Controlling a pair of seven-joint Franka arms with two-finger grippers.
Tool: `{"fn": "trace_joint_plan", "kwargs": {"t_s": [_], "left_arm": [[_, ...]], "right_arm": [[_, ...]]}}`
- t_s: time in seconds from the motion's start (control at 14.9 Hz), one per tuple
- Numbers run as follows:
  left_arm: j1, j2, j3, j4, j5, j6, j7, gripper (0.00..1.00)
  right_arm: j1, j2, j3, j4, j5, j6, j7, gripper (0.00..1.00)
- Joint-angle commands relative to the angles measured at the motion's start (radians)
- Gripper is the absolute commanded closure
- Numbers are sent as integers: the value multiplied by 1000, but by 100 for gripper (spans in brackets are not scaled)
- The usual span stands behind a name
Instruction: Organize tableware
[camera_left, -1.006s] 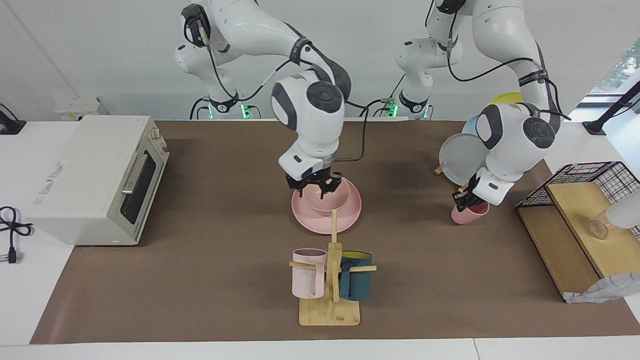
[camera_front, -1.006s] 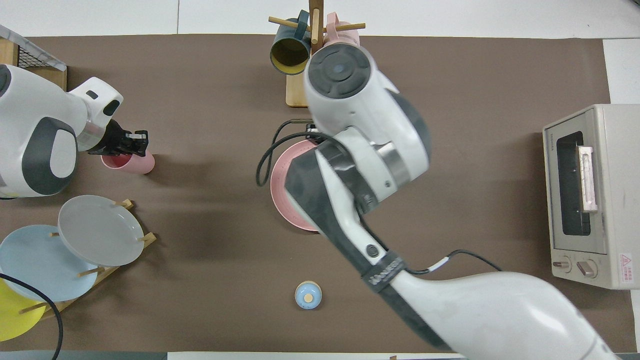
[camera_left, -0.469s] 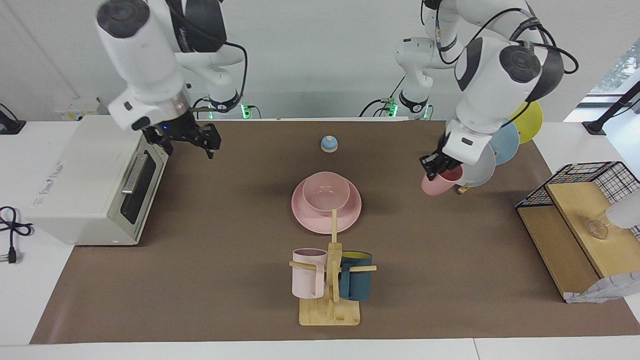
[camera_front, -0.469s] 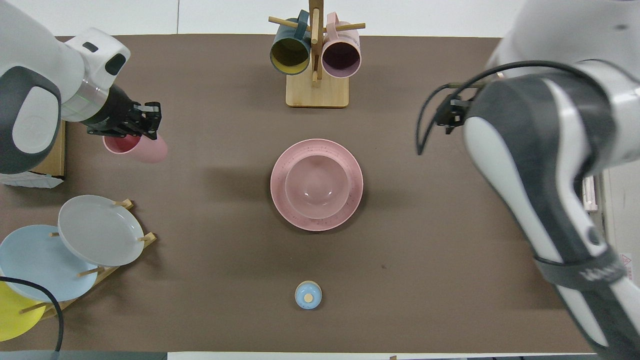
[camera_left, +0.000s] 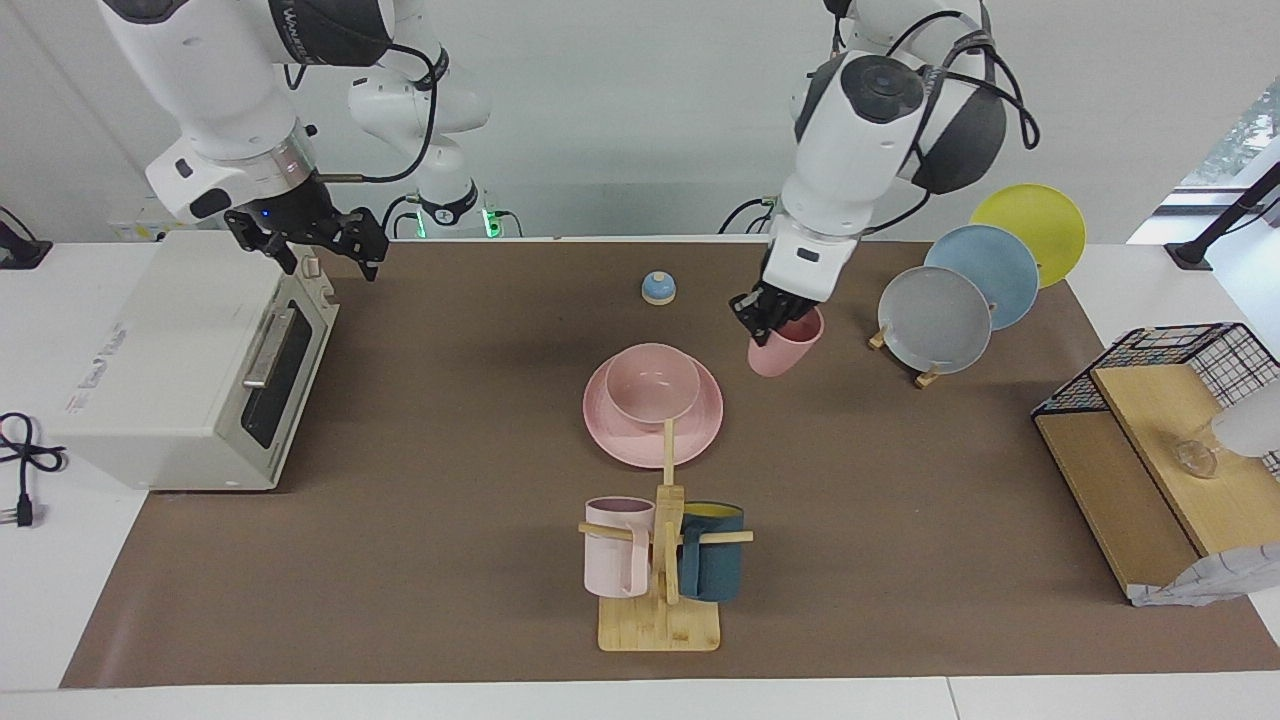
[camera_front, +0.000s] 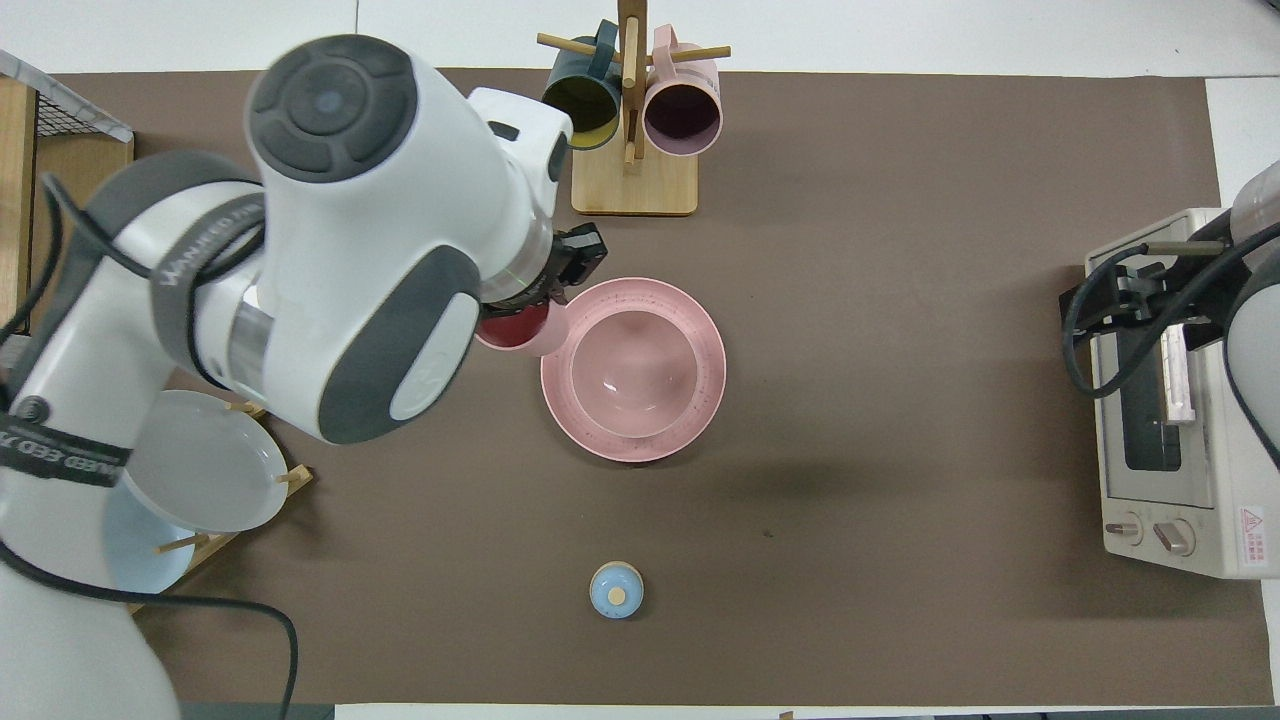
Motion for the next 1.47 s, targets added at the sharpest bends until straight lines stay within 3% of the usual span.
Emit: {"fn": "trace_joint_plan", "kwargs": {"t_s": [0.0,0.67,1.41], "left_arm": [[-36,35,17,4,2,52,-67,100],[-105,52,17,-188,14,210,-172,100],[-121,57,19,-249,100,278,-172,100]], "right_arm": [[-24,-60,-9,-85,15,60,-37,0],[-58,-37,-16,-79,19,88,-46,0],[-99,-35,-21,-65,50,74,-104,0]]}}
